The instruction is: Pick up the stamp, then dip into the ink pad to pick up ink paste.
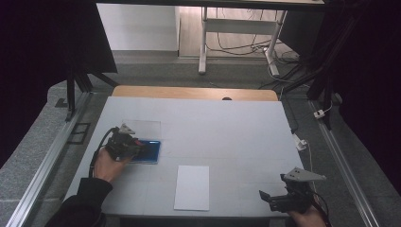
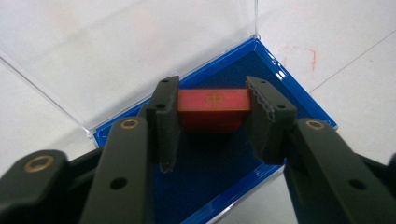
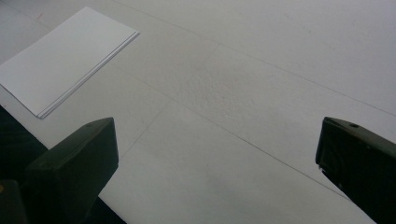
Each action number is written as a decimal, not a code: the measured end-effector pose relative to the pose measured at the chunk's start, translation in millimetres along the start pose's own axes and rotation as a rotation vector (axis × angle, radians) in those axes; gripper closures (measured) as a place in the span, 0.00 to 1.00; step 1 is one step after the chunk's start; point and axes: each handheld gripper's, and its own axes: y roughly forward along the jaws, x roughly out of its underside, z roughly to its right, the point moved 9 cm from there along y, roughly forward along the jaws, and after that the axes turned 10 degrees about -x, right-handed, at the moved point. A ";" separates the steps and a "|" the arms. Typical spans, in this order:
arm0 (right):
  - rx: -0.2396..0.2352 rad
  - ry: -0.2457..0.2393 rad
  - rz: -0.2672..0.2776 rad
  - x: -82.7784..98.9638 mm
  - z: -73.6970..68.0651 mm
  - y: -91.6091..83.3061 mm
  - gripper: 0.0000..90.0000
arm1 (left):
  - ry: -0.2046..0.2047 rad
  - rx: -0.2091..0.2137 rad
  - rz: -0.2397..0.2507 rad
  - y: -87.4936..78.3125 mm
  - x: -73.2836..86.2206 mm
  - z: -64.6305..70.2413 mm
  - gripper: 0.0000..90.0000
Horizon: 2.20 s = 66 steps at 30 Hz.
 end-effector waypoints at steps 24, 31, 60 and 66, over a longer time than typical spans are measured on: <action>-0.003 -0.015 0.002 -0.1 -1.2 -0.4 0.00 | -0.022 0.007 0.081 -24.6 -14.1 2.6 0.64; -0.002 -0.020 -0.004 -0.1 -1.3 0.0 0.00 | -0.025 -0.004 0.076 -24.6 -14.2 3.2 0.65; -0.005 -0.026 -0.011 0.3 -2.1 1.1 0.00 | -0.008 -0.010 -0.015 1.2 -6.0 9.9 0.65; -0.004 -0.027 -0.013 0.4 -2.1 1.1 0.00 | -0.010 -0.009 -0.012 2.4 -5.2 10.3 0.65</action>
